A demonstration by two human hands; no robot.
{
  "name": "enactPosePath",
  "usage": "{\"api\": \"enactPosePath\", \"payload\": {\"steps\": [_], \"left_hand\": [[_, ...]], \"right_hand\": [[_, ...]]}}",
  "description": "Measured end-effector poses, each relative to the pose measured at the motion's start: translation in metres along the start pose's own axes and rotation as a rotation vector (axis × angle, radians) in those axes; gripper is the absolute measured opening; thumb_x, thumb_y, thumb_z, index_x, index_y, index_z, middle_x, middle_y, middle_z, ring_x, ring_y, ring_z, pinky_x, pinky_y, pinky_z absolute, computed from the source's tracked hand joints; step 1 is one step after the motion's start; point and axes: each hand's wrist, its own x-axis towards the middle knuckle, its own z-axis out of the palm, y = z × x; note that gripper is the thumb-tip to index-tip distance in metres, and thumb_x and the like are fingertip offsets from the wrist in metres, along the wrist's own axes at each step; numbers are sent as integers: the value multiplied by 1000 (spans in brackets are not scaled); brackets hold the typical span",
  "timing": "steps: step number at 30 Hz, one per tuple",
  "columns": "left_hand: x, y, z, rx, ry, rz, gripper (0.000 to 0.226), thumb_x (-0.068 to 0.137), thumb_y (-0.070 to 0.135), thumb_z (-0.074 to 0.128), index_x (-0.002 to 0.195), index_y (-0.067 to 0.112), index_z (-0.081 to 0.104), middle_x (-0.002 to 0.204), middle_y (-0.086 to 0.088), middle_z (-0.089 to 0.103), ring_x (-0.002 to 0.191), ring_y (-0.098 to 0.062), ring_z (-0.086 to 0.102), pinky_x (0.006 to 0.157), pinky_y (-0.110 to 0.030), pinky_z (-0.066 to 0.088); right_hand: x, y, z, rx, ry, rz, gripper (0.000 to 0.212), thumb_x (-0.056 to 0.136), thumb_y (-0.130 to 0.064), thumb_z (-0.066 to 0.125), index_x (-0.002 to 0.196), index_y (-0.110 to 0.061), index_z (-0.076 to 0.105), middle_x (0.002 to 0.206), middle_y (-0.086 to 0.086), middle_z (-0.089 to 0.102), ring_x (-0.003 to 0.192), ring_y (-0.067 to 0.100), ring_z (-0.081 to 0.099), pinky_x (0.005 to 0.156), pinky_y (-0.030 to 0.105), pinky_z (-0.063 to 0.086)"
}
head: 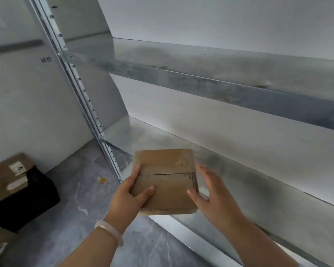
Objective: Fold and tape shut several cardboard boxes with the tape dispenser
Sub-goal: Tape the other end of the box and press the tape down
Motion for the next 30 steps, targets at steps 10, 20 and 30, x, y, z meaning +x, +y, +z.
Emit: {"api": "enactPosePath", "payload": {"steps": [10, 20, 30], "left_hand": [[118, -19, -56, 46, -12, -38, 76, 79, 39, 75, 142, 51, 34, 123, 13, 49, 100, -9, 53, 72, -11, 44], [229, -39, -77, 33, 106, -115, 79, 79, 40, 77, 145, 46, 34, 129, 9, 49, 107, -14, 53, 88, -24, 47], [267, -74, -79, -34, 20, -172, 87, 82, 42, 72, 142, 61, 12, 142, 1, 28, 122, -22, 42, 102, -44, 47]], "right_hand": [[107, -33, 47, -147, -70, -17, 69, 91, -60, 45, 152, -40, 20, 161, -14, 14, 148, 6, 13, 119, 32, 22], [217, -59, 81, -183, -133, -69, 70, 93, -56, 51, 152, -42, 16, 162, -13, 12, 148, 6, 12, 116, 27, 18], [261, -74, 143, -291, -165, -56, 72, 90, -55, 56, 151, -38, 22, 159, -7, 23, 144, 13, 23, 116, 31, 23]]}}
